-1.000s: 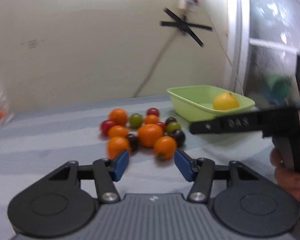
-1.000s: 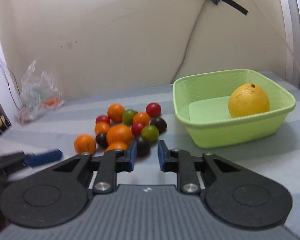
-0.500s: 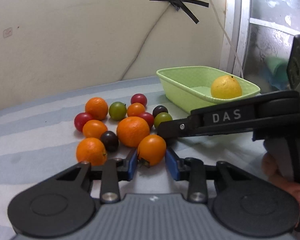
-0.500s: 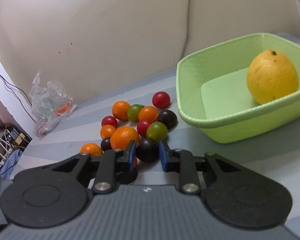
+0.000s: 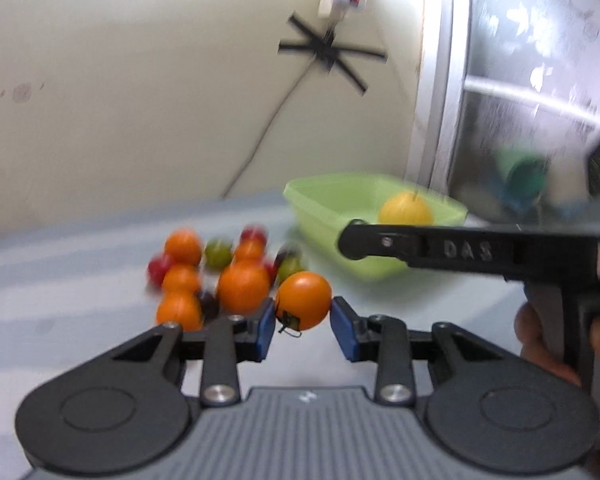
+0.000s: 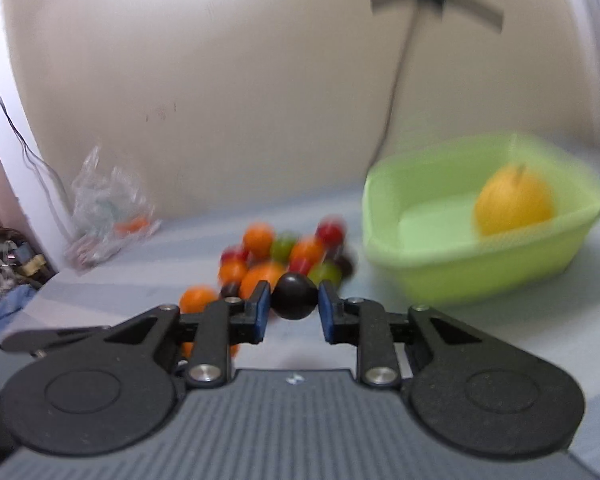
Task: Organize fruits
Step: 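Lower both held tomatoes into the green basket and open both tools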
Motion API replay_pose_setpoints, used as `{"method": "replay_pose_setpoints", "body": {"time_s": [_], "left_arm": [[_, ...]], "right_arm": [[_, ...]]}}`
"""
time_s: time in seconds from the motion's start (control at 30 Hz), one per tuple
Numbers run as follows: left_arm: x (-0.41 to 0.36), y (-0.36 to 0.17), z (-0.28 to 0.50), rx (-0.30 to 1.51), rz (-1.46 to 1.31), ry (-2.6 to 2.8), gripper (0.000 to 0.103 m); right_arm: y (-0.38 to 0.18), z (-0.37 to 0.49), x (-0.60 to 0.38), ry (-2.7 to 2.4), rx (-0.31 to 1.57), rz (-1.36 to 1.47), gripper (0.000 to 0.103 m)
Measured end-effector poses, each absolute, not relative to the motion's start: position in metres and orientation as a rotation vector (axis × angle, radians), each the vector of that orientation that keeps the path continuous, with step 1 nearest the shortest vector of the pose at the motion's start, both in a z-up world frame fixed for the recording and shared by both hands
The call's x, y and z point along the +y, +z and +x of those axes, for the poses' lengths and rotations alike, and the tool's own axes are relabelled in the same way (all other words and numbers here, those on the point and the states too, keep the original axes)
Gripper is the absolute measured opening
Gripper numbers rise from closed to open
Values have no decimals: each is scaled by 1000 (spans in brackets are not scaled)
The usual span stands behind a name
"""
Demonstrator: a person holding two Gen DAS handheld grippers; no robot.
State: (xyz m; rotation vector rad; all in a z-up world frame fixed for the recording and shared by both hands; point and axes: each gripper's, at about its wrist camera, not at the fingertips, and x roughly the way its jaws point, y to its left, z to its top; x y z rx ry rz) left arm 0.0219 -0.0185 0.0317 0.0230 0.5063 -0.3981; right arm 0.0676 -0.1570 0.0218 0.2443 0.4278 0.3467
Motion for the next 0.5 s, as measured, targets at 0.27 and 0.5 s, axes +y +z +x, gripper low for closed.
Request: {"method": "replay_pose_setpoints", "body": {"time_s": [0.27,0.5], "left_arm": [[-68,52,88,480,-9,-503,31],[-86,37,135,589,-42,-526,32]], "right_arm": [[36,61,-201,100,247,154,29],[22,75,-221,81,292,165,30]]}}
